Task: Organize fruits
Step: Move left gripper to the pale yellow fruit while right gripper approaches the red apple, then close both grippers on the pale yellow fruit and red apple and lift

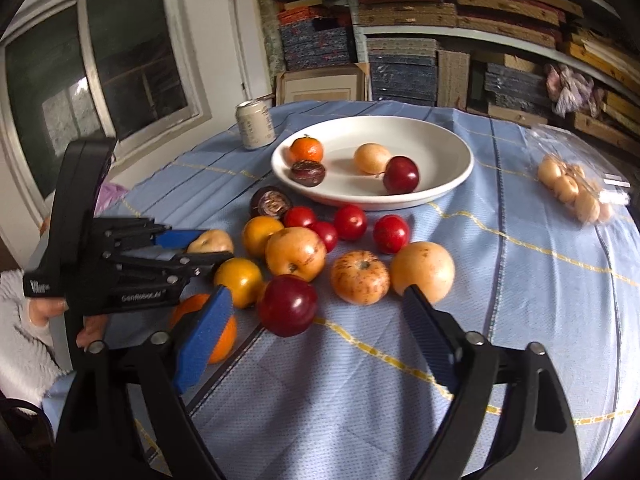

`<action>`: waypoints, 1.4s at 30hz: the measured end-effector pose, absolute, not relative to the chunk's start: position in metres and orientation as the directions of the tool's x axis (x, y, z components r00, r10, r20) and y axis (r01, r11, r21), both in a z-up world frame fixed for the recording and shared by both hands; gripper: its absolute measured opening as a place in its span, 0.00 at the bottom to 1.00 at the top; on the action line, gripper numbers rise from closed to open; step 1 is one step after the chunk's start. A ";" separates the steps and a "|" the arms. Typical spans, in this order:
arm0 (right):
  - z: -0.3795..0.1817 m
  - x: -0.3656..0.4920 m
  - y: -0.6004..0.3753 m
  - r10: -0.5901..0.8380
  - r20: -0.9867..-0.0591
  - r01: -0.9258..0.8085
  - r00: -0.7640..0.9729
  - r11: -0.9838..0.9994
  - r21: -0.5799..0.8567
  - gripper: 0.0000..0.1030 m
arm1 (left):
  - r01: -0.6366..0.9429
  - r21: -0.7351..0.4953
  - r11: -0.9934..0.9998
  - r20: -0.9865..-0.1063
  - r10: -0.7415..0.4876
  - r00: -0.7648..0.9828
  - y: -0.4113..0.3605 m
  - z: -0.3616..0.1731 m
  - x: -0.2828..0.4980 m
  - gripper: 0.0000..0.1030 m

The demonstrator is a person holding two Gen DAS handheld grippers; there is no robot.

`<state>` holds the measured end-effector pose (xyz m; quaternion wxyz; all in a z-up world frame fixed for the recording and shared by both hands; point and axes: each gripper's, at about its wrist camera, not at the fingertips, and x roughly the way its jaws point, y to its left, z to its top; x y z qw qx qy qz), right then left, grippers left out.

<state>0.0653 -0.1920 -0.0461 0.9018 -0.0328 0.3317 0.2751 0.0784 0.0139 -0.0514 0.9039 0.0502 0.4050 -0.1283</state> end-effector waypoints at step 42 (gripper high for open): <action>-0.067 0.088 -0.173 0.494 -0.690 -0.505 0.529 0.837 0.212 0.38 | 0.219 -0.056 0.974 -0.764 -0.183 0.618 0.021 -0.057 0.082 0.41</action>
